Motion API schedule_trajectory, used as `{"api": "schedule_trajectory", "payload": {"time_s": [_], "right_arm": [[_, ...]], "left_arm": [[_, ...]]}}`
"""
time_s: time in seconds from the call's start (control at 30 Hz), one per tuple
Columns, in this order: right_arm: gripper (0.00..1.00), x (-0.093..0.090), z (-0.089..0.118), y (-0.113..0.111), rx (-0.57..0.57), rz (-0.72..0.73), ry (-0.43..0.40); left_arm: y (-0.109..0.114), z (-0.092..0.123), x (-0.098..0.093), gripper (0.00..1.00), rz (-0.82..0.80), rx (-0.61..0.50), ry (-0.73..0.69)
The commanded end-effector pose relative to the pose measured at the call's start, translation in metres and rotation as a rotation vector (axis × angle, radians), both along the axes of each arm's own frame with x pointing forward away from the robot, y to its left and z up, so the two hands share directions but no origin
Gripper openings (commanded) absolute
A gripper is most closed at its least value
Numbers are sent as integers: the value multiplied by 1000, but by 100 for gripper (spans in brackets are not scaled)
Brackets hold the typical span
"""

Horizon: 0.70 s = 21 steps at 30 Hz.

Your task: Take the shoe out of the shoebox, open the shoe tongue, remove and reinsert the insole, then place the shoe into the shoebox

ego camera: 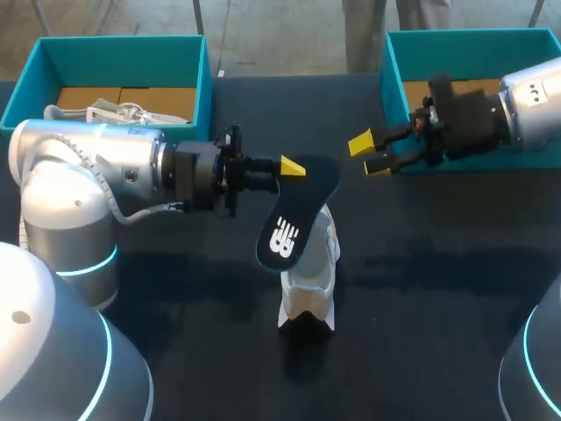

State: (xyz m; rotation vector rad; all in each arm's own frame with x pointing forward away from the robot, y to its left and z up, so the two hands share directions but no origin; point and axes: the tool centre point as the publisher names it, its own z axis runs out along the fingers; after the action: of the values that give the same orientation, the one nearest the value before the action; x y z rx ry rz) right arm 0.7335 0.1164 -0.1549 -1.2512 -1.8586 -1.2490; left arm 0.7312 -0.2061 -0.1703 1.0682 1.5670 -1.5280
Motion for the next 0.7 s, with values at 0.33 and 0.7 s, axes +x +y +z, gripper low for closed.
{"api": "schedule_trajectory", "payload": {"time_s": [0.33,0.7], "right_arm": [[100,-3,1,0,-5,-5,-1],[100,-11,1,-24,-116,133,-239]], "left_arm": [[0,0,-1,0,2,2,0],[13,-3,-19,0,-10,-19,147]]}}
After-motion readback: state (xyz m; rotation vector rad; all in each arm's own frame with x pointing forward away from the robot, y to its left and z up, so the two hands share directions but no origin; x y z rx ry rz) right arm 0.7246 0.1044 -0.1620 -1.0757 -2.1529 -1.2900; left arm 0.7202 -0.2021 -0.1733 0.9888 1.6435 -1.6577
